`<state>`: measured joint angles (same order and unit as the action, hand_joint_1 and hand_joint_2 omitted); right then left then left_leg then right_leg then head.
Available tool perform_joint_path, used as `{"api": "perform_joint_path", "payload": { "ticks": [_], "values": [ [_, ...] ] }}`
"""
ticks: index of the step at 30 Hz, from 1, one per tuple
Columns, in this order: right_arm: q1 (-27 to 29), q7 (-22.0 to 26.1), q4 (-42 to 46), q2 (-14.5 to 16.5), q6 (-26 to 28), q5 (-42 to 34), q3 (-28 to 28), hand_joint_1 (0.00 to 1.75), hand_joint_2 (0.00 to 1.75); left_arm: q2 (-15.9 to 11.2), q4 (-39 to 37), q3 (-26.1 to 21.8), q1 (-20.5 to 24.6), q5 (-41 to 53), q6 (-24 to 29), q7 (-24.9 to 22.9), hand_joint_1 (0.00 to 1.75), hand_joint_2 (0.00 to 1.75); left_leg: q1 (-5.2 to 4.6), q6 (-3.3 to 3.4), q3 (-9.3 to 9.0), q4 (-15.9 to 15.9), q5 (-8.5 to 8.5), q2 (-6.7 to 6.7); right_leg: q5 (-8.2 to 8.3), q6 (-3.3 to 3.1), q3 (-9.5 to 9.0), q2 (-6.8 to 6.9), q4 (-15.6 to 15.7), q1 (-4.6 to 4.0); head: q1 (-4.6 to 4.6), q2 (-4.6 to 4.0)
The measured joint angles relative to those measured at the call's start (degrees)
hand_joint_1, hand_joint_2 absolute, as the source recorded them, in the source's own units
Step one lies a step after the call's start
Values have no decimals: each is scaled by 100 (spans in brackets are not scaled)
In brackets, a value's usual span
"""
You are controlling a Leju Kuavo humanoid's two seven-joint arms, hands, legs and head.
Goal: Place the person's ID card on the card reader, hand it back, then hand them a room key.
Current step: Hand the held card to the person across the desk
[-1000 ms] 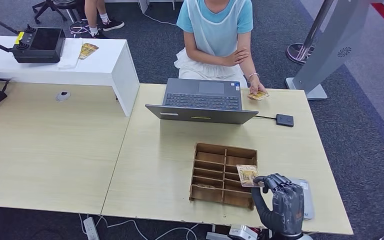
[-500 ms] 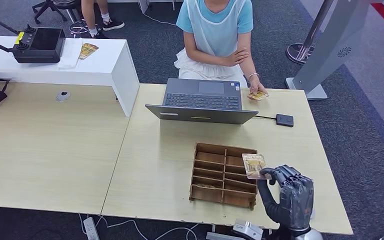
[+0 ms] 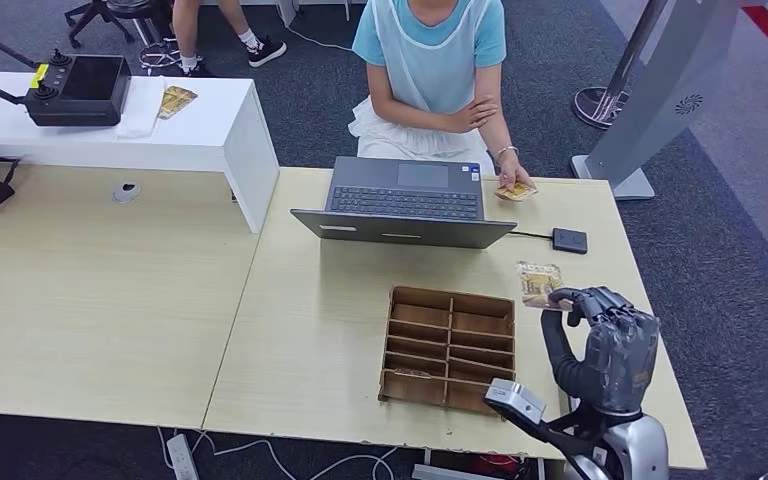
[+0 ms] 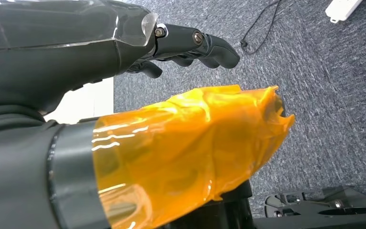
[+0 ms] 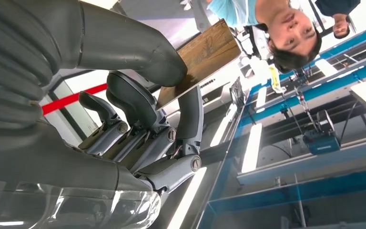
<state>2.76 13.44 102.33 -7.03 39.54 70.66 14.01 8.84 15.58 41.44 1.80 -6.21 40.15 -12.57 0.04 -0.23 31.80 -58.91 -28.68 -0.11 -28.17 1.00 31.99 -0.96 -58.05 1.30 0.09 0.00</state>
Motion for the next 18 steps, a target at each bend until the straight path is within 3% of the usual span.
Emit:
{"api": "perform_joint_path", "payload": {
  "ticks": [6,10,18],
  "values": [
    [-167,-94,-33,-194,0,5,63,172,175,-4,0,0,0,0,0,3,0,0,0,0,1,0,0,0,0,-1,1,0,0,-1,-1,0],
    [-380,-457,-103,-401,-1,-30,171,172,175,-11,0,0,0,0,0,33,0,0,1,0,2,0,0,2,0,-1,1,-1,-1,-1,0,0],
    [-1455,-1318,-516,-1100,-282,-410,706,172,175,-40,0,0,0,0,0,52,0,0,-1,0,0,-4,4,3,10,4,-1,-5,-1,1,1,0]
  ]
}}
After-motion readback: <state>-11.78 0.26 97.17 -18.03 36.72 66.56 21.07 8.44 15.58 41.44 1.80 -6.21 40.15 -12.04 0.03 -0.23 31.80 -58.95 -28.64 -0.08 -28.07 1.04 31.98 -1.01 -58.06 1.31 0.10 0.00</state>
